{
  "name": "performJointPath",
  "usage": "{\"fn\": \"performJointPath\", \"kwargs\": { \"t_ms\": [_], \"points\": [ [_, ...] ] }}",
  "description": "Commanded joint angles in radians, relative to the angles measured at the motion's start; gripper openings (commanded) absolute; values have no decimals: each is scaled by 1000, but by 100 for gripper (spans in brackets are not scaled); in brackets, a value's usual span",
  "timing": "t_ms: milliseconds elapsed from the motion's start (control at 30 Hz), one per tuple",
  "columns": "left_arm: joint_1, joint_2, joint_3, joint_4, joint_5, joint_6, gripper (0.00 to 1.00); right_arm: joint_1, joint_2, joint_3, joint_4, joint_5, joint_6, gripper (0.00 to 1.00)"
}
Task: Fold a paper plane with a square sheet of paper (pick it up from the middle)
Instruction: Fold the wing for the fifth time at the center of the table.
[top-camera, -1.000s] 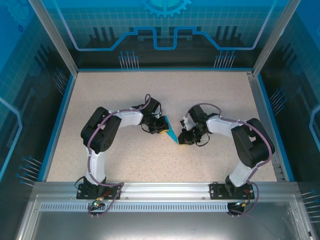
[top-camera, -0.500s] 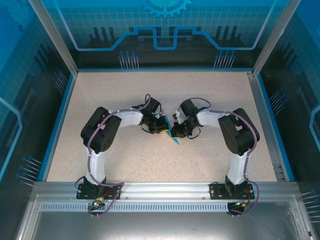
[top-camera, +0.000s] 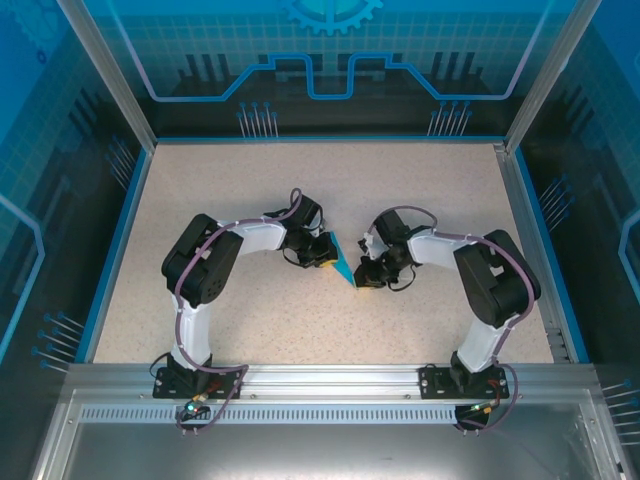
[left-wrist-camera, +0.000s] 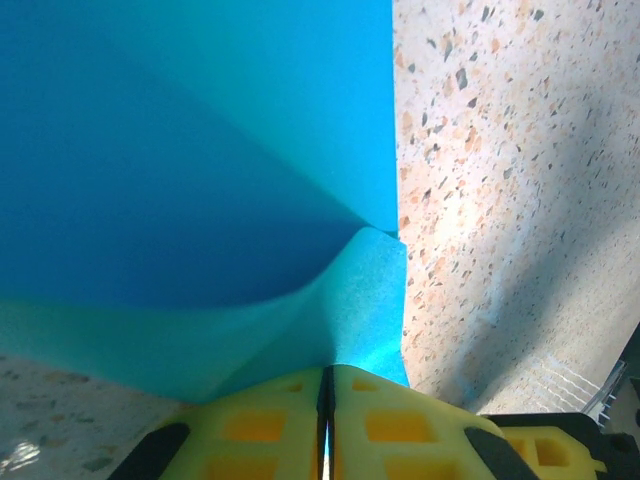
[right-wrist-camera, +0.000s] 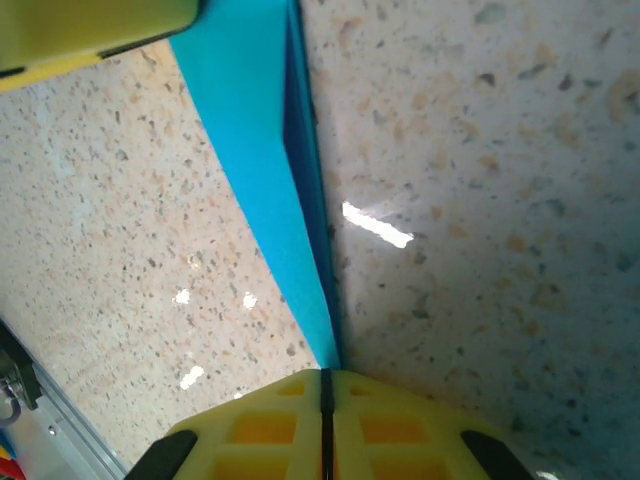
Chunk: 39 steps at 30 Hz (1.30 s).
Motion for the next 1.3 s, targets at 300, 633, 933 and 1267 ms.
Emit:
{"fn": "performJointPath", "kwargs": {
  "t_ms": [300,633,933,1267],
  "points": [
    [4,50,-1,-65,-34,6,12,44,136,204,20,17,62,9],
    [4,44,9,-61,-38,10,11,42,165,141,-28,89,29,8],
    [36,35,13,-8,-19,108,12,37,190,90,-100,197,-15,7],
    [94,21,65,-14,43,260,15,37,217,82,-105,207,-19,7]
  ]
}}
